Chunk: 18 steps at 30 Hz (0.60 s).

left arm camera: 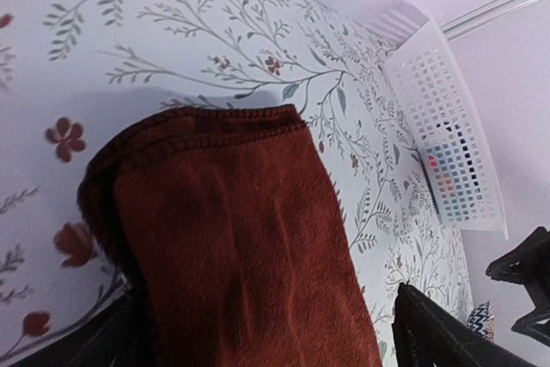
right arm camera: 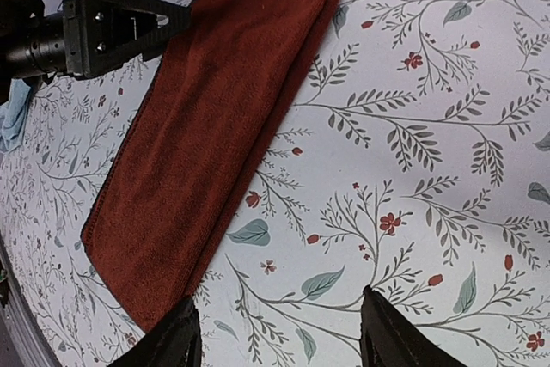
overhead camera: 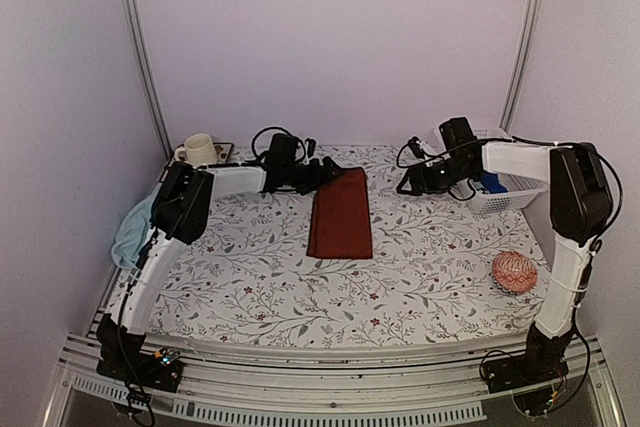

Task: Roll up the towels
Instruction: Rotate the towel at the center of the board.

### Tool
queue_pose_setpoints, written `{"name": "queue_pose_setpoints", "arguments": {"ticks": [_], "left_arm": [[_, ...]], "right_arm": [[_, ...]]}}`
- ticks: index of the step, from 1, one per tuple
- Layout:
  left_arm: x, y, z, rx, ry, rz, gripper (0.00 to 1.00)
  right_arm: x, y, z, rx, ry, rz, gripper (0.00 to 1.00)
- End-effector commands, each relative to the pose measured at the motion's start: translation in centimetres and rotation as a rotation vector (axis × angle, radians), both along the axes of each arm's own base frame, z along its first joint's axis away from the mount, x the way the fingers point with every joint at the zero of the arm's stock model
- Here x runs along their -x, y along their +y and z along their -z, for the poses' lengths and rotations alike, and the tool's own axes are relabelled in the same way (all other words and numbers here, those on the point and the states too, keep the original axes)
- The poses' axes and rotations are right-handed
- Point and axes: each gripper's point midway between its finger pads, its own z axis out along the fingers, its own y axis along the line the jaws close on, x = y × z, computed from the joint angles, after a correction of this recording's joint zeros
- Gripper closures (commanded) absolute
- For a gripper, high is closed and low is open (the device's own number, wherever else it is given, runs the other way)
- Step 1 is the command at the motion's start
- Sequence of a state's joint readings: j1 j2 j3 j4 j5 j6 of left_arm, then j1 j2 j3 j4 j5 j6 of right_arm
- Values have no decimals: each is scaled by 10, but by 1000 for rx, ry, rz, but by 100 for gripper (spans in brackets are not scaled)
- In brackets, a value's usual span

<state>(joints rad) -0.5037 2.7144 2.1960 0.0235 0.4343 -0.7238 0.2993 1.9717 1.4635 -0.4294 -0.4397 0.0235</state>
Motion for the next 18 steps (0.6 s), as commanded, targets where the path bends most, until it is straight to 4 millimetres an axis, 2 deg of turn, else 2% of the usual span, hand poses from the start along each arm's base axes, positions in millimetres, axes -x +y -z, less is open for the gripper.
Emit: {"name": "queue_pose_setpoints", "arguments": {"ticks": [1, 3, 4, 5, 9, 11, 13, 18], "left_arm": [[-3, 68, -13, -166, -10, -107, 3], [-1, 96, -39, -236, -77, -130, 3], [-1, 109, -65, -259, -130, -143, 3], [3, 120, -74, -304, -169, -137, 3], [26, 144, -107, -406, -295, -99, 3], [42, 148, -112, -439, -352, -58, 3], [56, 152, -116, -465, -405, -22, 3], [91, 151, -136, -502, -607, 100, 3]], "right_arm": [[-2, 0, -50, -15, -225, -49, 34], [-2, -4, -68, 33, -333, -42, 30], [0, -6, -78, 50, -390, -40, 10], [2, -7, -91, 76, -465, -51, 0], [9, -9, -129, 154, -702, -85, 1], [6, -16, -140, 186, -747, -57, 1], [-5, -31, -140, 243, -737, 33, 1], [7, -13, -127, 231, -727, -127, 1]]}}
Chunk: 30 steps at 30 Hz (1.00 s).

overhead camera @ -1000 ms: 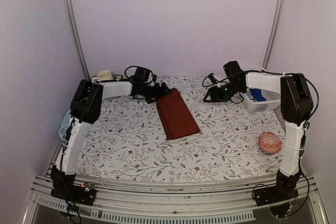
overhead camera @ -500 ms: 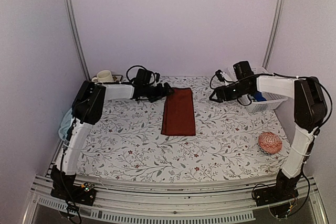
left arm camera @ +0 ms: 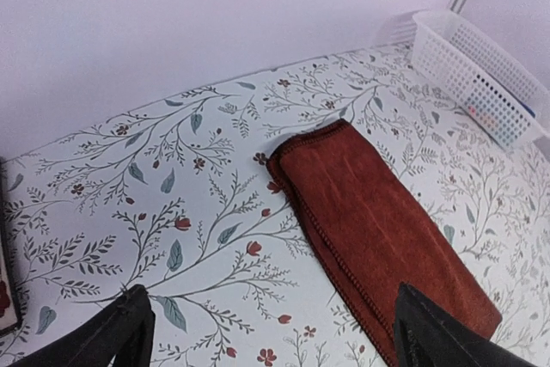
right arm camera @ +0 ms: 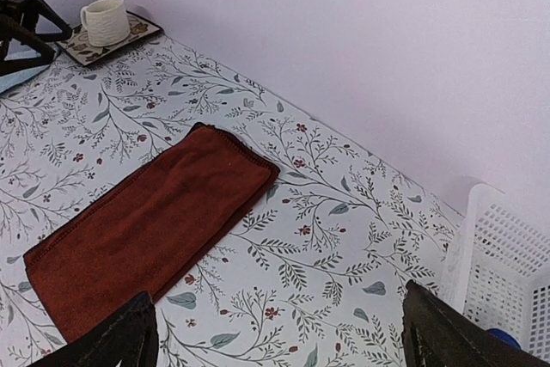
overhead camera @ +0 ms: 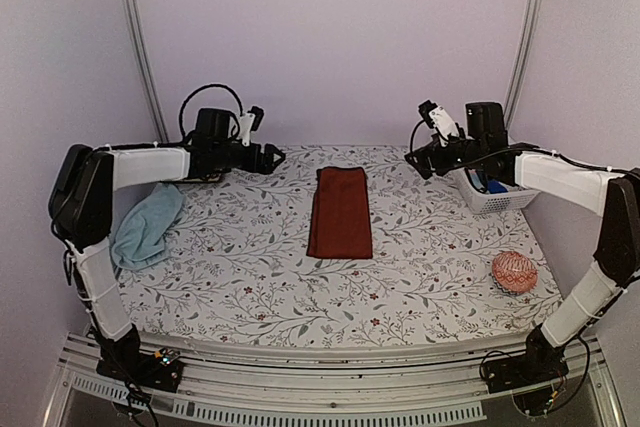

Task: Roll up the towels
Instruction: Rotate the towel at the center of the board.

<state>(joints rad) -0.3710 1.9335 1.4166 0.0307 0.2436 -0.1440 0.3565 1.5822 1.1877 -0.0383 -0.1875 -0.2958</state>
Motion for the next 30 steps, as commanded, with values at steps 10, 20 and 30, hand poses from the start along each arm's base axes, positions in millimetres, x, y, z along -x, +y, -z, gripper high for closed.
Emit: {"name": "queue_pose_setpoints", "arguments": {"ticks": [10, 20, 30], "left_arm": [[85, -51, 50, -365, -308, 578, 4], [139, -88, 85, -460, -413, 839, 3], [186, -100, 117, -579, -487, 959, 4]], "right_arm": [[47, 28, 36, 237, -202, -378, 1], [88, 69, 95, 367, -224, -603, 1], [123, 121, 133, 436, -258, -757, 4]]}}
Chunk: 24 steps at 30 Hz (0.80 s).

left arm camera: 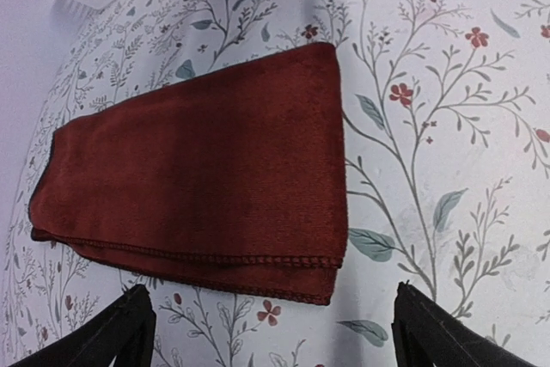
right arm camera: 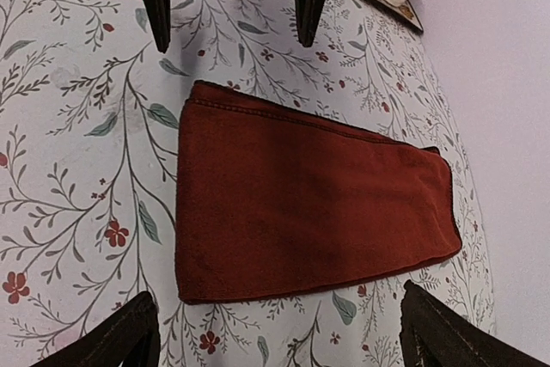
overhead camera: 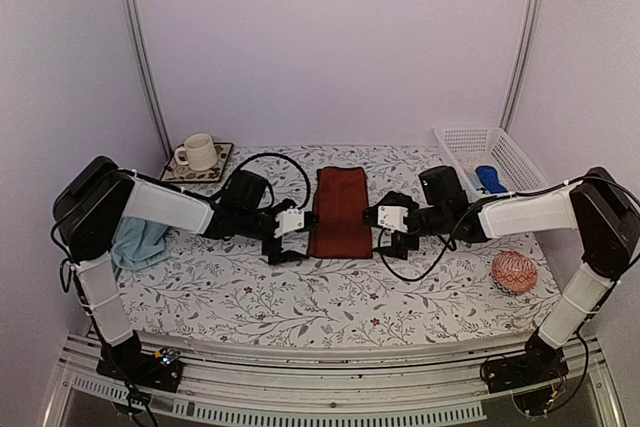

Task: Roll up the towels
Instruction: Rotate the towel at the center of the board, then pick up the towel from the center of the board.

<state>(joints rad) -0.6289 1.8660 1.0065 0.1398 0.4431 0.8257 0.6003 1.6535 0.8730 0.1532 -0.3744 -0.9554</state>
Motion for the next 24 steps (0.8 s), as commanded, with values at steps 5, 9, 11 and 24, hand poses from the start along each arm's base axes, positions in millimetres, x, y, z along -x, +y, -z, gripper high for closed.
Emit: {"name": "queue_pose_setpoints", "arguments": {"ticks": [5, 9, 11, 24], "left_arm": [[23, -12, 18, -54, -110, 68, 9], [20, -18, 30, -104, -166, 28, 16], [16, -19, 33, -112, -187, 11, 22], [5, -15, 42, -169, -202, -19, 32]], "right_arm": [[11, 33, 20, 43, -41, -57, 10], [14, 35, 32, 59, -31, -51, 12], [13, 36, 36, 65, -35, -44, 12], [10, 32, 72, 138, 2, -10, 16]]}}
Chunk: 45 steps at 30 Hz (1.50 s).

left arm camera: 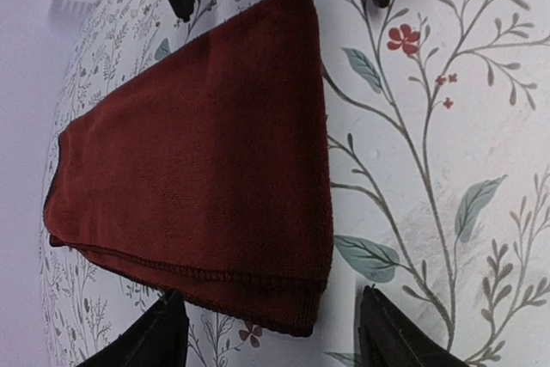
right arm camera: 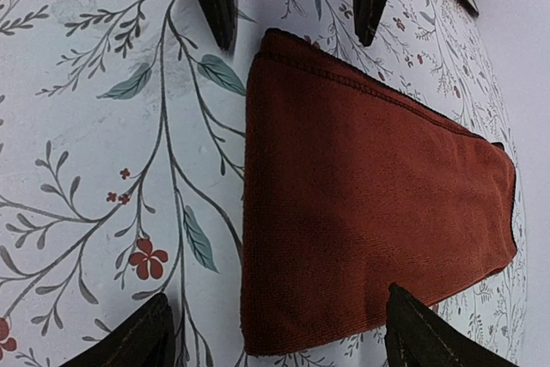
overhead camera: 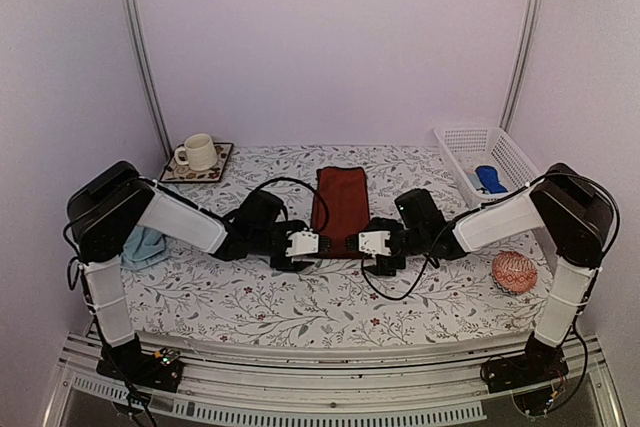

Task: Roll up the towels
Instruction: Pick up the towel from the center of the board.

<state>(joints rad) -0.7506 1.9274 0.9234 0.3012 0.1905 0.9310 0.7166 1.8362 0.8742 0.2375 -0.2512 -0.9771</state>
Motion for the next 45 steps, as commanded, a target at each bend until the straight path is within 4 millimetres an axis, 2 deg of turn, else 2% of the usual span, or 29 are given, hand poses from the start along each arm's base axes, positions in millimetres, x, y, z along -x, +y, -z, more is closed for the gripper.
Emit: {"name": "queue_pose_setpoints", "arguments": {"ticks": [1, 4, 7, 10, 16, 19, 22, 24, 30, 31, 32, 38, 45], "left_arm": [[-5, -2, 18, -38, 16, -14, 33], [-8, -3, 24, -50, 41, -35, 38], [-7, -1, 37, -88, 73, -47, 38], [-5, -2, 37, -85, 83, -43, 38], [7, -2, 38, -87, 119, -6, 38], [12, -1, 36, -84, 139, 8, 39], [18, -1, 34, -76, 156, 28, 39], [21, -1, 31, -67, 161, 35, 38], [27, -2, 30, -64, 176, 54, 25], [27, -4, 16, -40, 160, 62, 23], [28, -4, 14, -34, 163, 68, 22], [43, -4, 12, -15, 184, 98, 21], [40, -10, 18, -12, 141, 73, 24]], "right_arm": [[-7, 3, 6, 16, -16, 26, 17], [-11, 2, 11, 33, -19, 40, 20], [-14, 0, 16, 55, -25, 54, 24], [-16, -2, 23, 74, -25, 60, 30], [-14, -4, 26, 90, -29, 50, 57], [-13, -4, 24, 84, -33, 48, 67], [-13, -4, 25, 85, -28, 47, 85], [-11, -2, 22, 77, -15, 37, 90], [-1, 2, 12, 57, 37, 9, 96], [1, 2, 10, 54, 45, 7, 96], [2, 2, 10, 55, 52, 6, 97], [6, 6, 6, 52, 146, 20, 98], [16, 9, 2, 43, 221, 2, 98]]}}
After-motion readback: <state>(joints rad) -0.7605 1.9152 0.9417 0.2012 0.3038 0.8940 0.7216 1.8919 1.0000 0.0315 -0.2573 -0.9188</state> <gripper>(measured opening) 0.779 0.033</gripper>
